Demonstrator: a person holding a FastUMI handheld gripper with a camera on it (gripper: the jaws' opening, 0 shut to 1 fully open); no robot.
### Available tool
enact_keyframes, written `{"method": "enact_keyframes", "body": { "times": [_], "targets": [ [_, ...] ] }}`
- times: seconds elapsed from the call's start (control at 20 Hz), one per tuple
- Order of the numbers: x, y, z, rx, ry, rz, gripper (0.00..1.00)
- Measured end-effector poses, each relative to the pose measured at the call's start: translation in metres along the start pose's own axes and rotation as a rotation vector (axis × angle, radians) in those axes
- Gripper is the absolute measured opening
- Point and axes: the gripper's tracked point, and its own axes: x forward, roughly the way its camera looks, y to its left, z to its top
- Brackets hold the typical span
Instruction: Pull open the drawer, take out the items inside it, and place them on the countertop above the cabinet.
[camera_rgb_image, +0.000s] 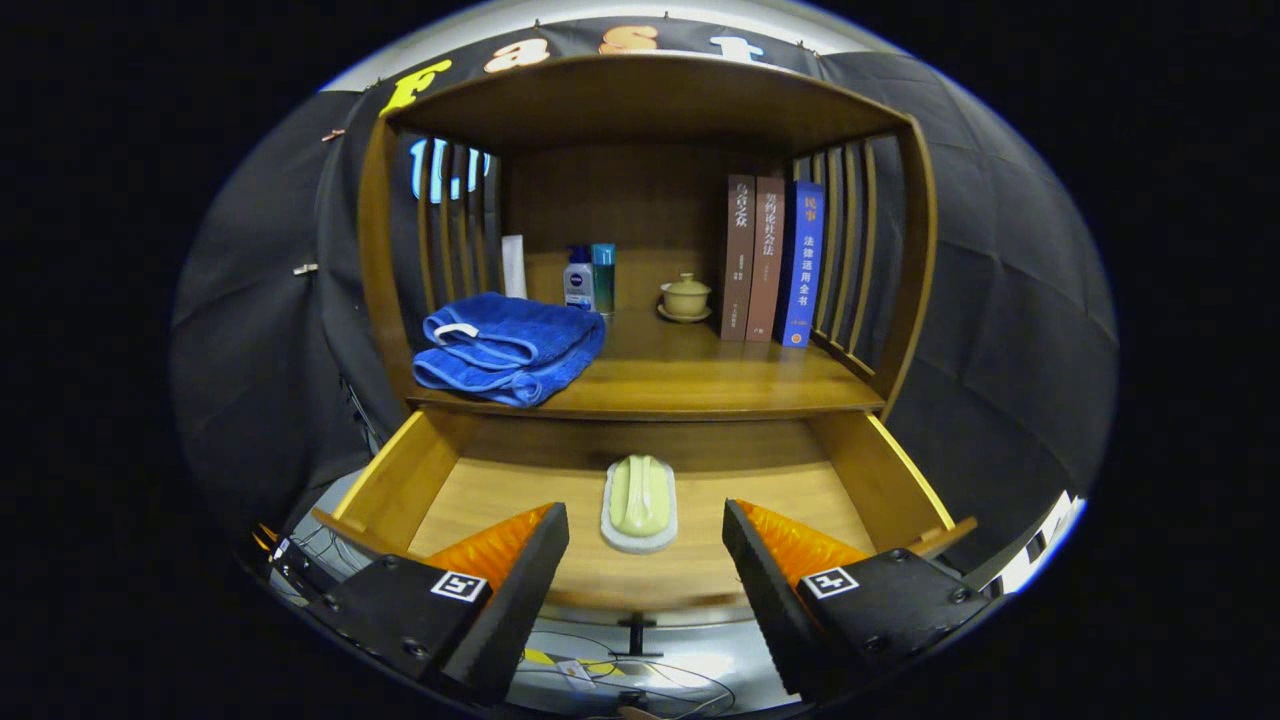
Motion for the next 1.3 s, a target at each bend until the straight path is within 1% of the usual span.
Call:
{"method": "enact_keyframes", "body": {
  "times": [0.25,0.35,0.45,0.55,0.75,0.9,0.95,1.1,1.25,1.3],
  "targets": [
    [0.069,0.009,-0.005,-0.007,0.204,0.019,0.99],
    [0.089,0.005,-0.012,-0.020,0.277,0.011,0.99],
    [0.107,0.003,-0.021,-0.033,0.357,0.001,0.97],
    [0.117,0.001,-0.026,-0.045,0.423,-0.006,0.90],
    [0.135,-0.001,-0.042,-0.042,0.534,-0.010,0.91],
    [0.140,-0.003,-0.045,-0.031,0.562,-0.021,0.53],
    [0.142,-0.004,-0.047,-0.036,0.575,-0.020,0.52],
    [0.144,-0.002,-0.059,-0.045,0.628,-0.011,0.55],
    [0.153,-0.002,-0.058,-0.059,0.631,-0.016,0.43],
    [0.147,-0.002,-0.066,-0.043,0.646,-0.026,0.38]
  ]
}}
